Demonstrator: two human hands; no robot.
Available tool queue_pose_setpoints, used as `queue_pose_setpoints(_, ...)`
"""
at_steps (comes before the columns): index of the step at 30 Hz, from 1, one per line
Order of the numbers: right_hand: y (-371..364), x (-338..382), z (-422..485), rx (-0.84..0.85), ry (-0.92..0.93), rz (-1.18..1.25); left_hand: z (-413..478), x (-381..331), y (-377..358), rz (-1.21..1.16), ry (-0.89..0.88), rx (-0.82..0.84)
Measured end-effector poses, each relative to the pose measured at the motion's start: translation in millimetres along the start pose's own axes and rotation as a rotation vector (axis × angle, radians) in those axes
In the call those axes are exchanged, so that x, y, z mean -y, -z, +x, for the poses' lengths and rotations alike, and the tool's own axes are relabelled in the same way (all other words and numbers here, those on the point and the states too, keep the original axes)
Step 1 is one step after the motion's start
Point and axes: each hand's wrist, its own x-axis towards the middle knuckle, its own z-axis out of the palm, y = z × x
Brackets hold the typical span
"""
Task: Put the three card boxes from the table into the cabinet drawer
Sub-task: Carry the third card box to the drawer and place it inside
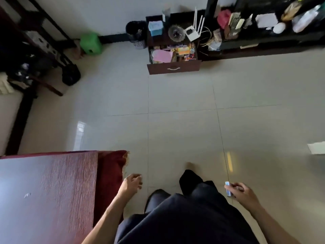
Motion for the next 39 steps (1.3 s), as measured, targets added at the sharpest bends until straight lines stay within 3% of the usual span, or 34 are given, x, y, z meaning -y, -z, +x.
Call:
queue_pose_setpoints(10, 43, 144, 66, 0.05, 0.163, 0.185, 38, -92, -34, 0.144, 0.08, 0.083)
queue_pose_setpoints(19, 58, 293, 122, 0.03, 0.233, 0.206, 128, -160, -10, 0.141, 0.18, 0.083)
queue_pose_setpoints(24, 81, 358, 155, -0.055, 0.219, 0.212, 182, -256, 0, 0.167, 0.167, 0.148)
queue_pose_setpoints(32, 109, 444, 222, -0.053, 0.175, 0.266, 270, -453, 0, 0.103, -0.047, 0.175)
queue_pose_setpoints(39, 148, 544, 307, -0.049, 0.194, 0.247, 323, -561, -6, 0.069, -0.024, 0.145)
